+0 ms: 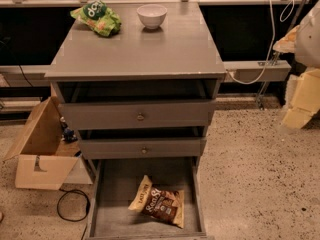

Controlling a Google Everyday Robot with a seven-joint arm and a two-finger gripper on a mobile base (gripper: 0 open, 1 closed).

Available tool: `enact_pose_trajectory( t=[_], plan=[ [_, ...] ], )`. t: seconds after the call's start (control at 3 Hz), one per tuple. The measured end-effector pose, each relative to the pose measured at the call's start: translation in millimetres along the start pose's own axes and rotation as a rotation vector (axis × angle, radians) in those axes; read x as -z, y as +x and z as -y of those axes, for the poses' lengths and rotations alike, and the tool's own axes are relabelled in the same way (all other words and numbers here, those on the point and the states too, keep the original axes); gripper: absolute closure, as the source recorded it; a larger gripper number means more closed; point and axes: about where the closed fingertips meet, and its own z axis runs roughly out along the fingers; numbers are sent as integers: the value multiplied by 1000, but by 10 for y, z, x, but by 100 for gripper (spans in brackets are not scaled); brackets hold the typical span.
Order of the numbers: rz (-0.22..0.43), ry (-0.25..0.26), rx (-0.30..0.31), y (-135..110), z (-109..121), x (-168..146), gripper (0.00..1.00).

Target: Pick brown chip bag from bottom drawer and place on counter

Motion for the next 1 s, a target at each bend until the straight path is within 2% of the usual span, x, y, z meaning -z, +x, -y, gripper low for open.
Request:
enact_pose_trajectory(
  t=[0.33, 1.0],
  plan=[
    [5, 4, -1, -19, 3, -2, 0],
    [325, -167, -147, -1211, -307, -1090, 0]
  ],
)
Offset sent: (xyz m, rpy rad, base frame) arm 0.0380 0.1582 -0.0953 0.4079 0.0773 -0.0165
